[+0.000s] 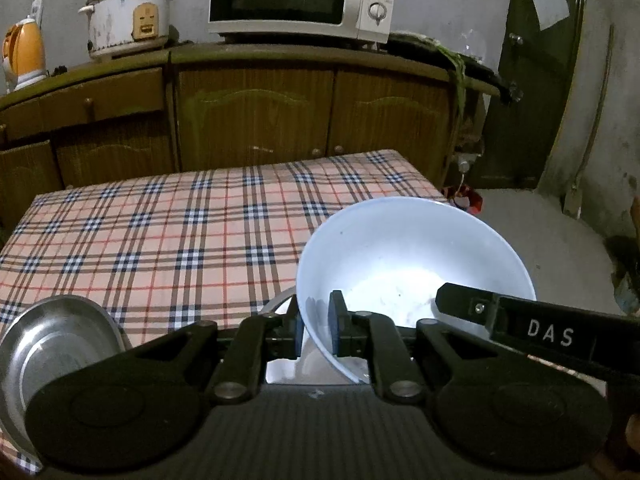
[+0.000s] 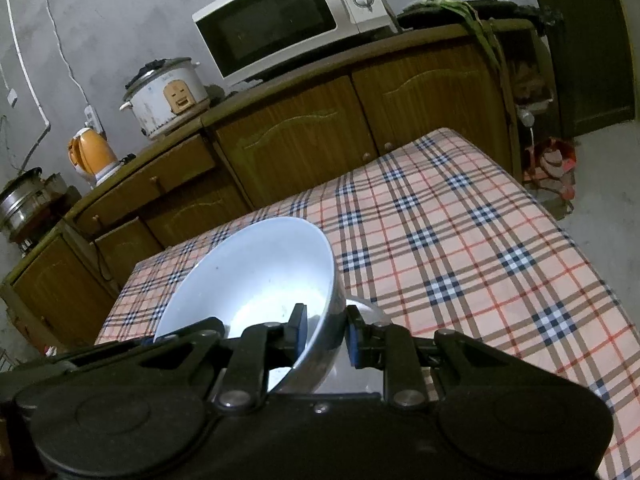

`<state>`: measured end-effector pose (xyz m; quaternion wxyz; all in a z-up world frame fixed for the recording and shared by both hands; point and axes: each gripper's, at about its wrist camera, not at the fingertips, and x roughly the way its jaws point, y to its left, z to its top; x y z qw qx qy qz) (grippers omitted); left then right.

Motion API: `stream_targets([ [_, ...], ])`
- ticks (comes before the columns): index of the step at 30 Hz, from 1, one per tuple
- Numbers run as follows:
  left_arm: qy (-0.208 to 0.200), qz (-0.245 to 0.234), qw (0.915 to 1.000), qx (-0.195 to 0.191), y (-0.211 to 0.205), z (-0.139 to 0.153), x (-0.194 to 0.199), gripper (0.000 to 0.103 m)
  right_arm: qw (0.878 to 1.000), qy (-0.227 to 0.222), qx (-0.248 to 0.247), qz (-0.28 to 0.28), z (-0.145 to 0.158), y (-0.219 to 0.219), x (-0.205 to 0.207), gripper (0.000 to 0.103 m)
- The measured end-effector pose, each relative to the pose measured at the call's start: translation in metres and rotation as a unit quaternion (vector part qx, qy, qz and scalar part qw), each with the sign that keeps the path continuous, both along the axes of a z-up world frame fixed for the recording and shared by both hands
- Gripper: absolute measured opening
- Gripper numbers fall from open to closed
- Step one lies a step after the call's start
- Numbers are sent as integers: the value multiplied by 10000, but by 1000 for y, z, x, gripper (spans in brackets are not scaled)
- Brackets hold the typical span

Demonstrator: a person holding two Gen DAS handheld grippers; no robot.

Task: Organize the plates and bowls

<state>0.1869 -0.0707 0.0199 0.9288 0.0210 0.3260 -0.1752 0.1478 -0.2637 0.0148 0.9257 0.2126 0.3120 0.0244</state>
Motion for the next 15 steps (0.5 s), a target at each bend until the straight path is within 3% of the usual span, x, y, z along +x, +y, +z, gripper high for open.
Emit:
stream_targets([
  [15,330,8,9993,159,2,-26,9,13,9994,331,83,15,-34,3,9,27],
])
